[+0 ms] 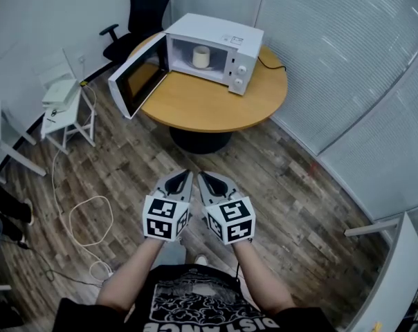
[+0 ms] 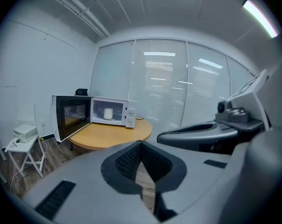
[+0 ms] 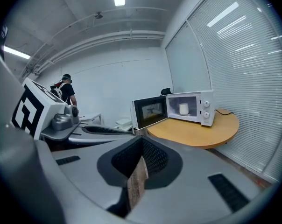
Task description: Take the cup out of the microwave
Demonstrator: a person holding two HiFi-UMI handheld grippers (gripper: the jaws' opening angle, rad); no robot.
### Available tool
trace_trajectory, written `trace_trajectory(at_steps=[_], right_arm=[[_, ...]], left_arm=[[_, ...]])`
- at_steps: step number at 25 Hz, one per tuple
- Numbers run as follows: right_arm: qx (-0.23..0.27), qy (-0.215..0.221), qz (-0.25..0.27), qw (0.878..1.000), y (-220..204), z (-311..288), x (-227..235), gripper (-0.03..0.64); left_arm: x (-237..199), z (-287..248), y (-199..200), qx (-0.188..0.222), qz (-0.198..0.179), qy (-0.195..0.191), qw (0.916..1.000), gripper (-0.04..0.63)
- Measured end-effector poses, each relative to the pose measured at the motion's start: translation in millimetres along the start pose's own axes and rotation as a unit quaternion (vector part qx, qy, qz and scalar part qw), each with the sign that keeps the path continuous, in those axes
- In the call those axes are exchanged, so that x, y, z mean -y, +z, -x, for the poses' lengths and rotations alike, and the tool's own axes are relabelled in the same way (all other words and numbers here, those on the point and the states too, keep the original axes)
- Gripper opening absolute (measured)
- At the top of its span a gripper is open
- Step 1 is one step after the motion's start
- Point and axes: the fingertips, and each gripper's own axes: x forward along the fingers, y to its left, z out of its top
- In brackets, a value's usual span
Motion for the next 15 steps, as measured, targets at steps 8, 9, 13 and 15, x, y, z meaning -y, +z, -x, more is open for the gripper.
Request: trace_trajectory(at_steps=[8, 9, 13, 15], right_arm=[[-0.008, -0.01, 0.001, 1.0, 20, -61, -1, 0.017], [-0.009, -0.012, 0.001, 1.0, 23, -67, -3, 0.017], [-0.014, -0.022, 0.006, 1.0, 35, -93, -8, 0.017], [-0.015, -0.027, 0.009, 0.999, 40, -105, -10, 0.017]], left_arm=[[-58, -22, 15, -0.002, 0.004, -0.012, 0.9999, 0.008], [-64, -23, 17, -0.001, 0.006, -0.014, 0.9999, 0.008], [-91, -28, 27, 0.003, 0.009, -0.024, 0.9997, 0.009], [-104, -31, 31, 0.005, 0.011, -0.028, 0.9995, 0.008]])
